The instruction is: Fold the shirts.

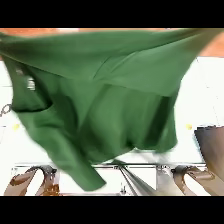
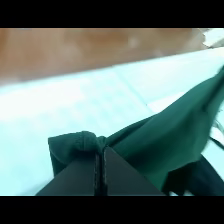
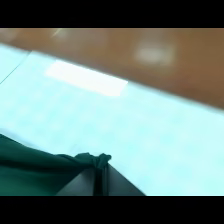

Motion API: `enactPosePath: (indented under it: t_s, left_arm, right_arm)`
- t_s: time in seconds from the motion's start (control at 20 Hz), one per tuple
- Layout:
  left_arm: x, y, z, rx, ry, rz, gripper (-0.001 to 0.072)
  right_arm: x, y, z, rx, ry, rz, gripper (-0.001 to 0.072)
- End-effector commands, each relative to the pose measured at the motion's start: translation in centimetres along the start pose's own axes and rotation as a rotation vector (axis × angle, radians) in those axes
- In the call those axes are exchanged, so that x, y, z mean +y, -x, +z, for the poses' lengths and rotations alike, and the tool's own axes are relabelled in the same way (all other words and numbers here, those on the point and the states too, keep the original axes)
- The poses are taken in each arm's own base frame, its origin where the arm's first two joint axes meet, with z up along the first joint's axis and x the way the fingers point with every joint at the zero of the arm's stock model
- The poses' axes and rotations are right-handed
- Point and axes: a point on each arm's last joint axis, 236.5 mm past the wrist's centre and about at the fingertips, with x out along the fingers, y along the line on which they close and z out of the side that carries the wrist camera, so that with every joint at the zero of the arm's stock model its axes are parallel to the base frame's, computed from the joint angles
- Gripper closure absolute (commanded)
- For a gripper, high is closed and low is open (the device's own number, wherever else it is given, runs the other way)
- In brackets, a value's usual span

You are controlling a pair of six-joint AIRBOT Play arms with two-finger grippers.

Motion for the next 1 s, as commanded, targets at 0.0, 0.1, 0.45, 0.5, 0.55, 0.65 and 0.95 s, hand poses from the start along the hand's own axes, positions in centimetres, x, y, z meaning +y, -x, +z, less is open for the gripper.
enactPosePath:
  t_s: [0.0, 0.1, 0.45, 0.5, 0.55, 0.65, 0.95]
  left_arm:
    - [8.8, -6.4, -5.8, 0.080, 0.190, 0.015, 0.0692]
    - [13.6, -10.3, -8.9, 0.129, 0.246, 0.047, 0.0692]
    - [27.3, -18.7, -16.8, 0.258, 0.497, 0.194, 0.0595]
    - [27.9, -19.1, -17.7, 0.278, 0.538, 0.196, 0.0281]
    - [28.5, -19.2, -18.1, 0.292, 0.558, 0.202, 0.0197]
    - [30.5, -17.4, -16.2, 0.272, 0.579, 0.226, 0.0198]
    - [35.0, -6.4, -13.8, 0.247, 0.794, 0.291, 0.0199]
  right_arm:
    - [-3.0, -11.0, -2.4, 0.127, -0.148, 0.181, 0.0687]
    - [-5.9, -17.1, -4.5, 0.196, -0.265, 0.222, 0.0686]
    - [-13.3, -31.9, -12.0, 0.269, -0.683, 0.266, 0.0519]
    - [-13.4, -32.8, -12.5, 0.271, -0.730, 0.290, 0.0286]
    - [-13.8, -33.0, -12.5, 0.262, -0.766, 0.309, 0.0298]
    - [-15.9, -30.8, -11.9, 0.256, -0.776, 0.316, 0.0303]
    - [-26.6, -12.9, -20.8, 0.573, -0.708, -0.071, 0.0303]
